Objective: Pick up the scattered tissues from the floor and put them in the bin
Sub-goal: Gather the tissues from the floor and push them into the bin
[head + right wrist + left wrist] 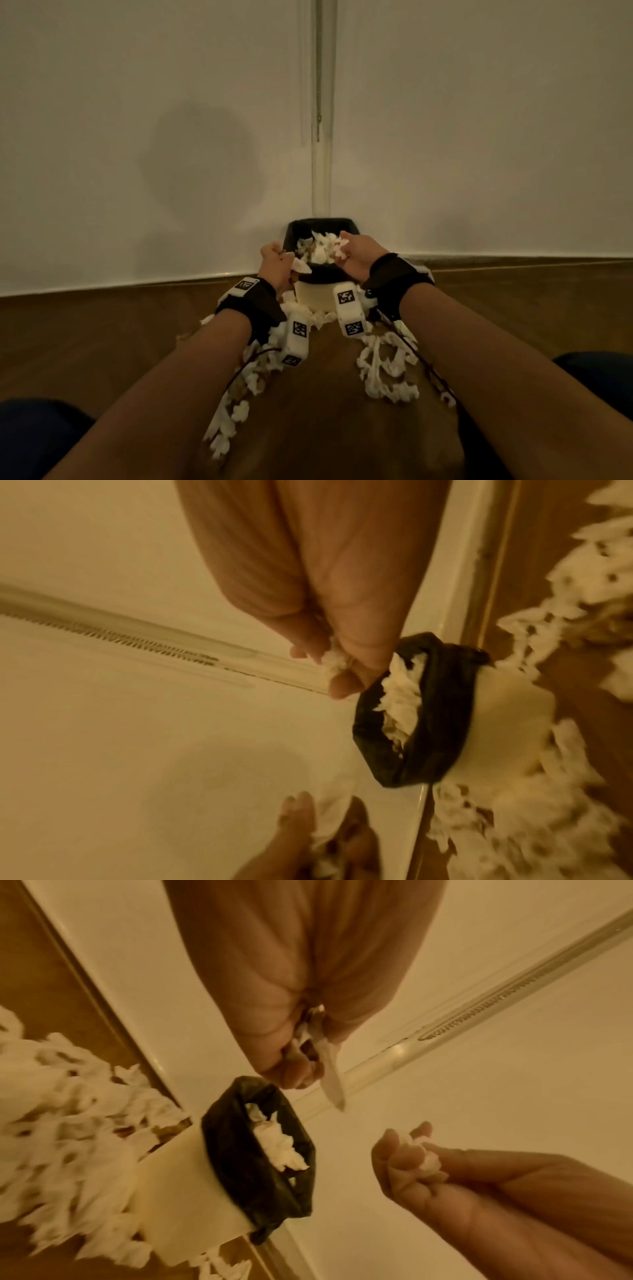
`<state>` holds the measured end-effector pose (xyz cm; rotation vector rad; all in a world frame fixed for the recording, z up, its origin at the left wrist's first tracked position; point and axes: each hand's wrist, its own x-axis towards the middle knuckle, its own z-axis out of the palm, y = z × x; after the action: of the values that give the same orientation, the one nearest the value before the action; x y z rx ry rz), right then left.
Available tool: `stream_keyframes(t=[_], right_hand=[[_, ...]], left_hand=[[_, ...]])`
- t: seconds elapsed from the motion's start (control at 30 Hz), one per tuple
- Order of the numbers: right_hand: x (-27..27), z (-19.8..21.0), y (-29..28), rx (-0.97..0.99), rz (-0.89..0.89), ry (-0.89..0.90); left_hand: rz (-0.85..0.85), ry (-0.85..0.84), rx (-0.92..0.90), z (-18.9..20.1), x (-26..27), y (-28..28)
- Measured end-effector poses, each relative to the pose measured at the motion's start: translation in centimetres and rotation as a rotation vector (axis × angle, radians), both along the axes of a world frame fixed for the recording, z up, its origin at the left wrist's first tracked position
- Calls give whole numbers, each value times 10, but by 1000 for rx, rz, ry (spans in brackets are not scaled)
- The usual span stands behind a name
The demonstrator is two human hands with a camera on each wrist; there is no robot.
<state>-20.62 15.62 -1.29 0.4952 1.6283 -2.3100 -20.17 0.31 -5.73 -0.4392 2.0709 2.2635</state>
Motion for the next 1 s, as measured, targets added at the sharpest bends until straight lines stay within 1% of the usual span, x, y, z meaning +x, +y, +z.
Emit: stream_keyframes(t=[0.1,0.17,0.2,0.33,0.43,0.5,0.63,0.7,0.83,0.97,1.0], right_hand=[[-11,25,5,97,57,109],[-18,42,10,137,35,191],[-21,51,13,140,11,232],[-36,81,25,115,-88,350],[-47,87,30,132,-106,387],[-52,85,30,97,-113,378],[-52,75,27,-2,-117,302],[-52,67,27,-12,-129,305],[-52,53,32,94,-130,347],[-62,35,44,225,-139,291],[-66,28,46,230,-145,289]], left_hand=[[-48,78,-29,33,-12,5],[-91,125,-80,53,-20,9],[-84,152,-82,62,-23,11],[-35,192,43,91,-32,22],[-60,231,103,103,-36,27],[-62,253,108,105,-39,27],[-6,287,83,104,-44,23],[14,300,77,99,-44,22],[91,301,81,83,-44,16],[112,321,2,66,-45,12],[115,334,-13,61,-46,11]])
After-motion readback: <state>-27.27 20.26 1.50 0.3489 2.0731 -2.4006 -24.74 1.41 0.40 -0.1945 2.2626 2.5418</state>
